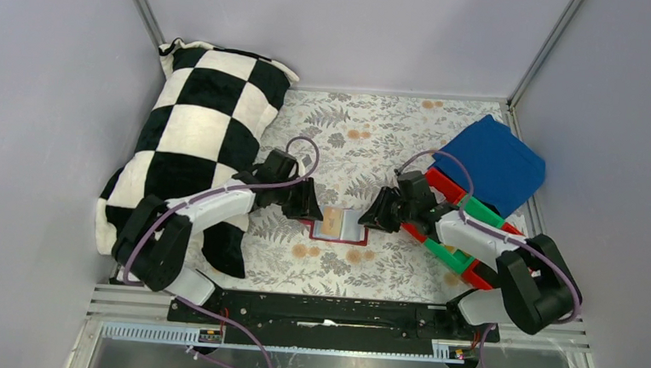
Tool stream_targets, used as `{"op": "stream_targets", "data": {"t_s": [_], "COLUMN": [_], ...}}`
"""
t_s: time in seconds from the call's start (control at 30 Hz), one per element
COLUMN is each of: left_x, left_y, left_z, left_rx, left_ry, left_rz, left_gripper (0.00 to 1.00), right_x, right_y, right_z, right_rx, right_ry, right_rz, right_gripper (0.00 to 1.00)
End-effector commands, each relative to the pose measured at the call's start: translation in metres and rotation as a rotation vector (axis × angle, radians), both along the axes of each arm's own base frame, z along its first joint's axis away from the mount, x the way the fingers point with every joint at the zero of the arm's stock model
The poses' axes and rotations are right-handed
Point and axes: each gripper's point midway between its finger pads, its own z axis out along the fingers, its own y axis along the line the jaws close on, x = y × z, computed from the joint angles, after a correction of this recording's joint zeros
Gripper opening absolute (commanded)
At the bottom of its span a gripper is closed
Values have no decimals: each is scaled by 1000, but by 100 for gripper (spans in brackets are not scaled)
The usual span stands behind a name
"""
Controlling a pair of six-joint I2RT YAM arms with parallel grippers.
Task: Take the credit cards out of the card holder
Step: Remove the credit card from the card holder.
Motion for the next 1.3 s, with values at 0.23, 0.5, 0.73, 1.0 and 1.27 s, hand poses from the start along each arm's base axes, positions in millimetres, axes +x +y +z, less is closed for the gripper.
{"op": "stream_targets", "data": {"t_s": [0.23,0.5,0.73,1.0,1.27], "left_x": [20,21,22,25,26], "left_y": [-17,-15,-17,-21,-24], "left_z": [-21,-38,-37,-32,-28], "left_rx": [-2,33,27,12,0], "left_ry": [-7,23,22,14,11], "left_rz": [46,46,45,36,33], "left_gripper": [38,39,39,36,34], "right_x": [18,15,6,0,-2], "right_y": [37,8,-2,-4,-4], "right_z": [-7,-44,-68,-78,-79], "right_rx": [112,-88,-140,-142,-136], "right_ry": [-18,33,86,108,109], "right_rz": [50,-5,-10,-13,-10], "right_gripper": [31,30,28,24,23]}}
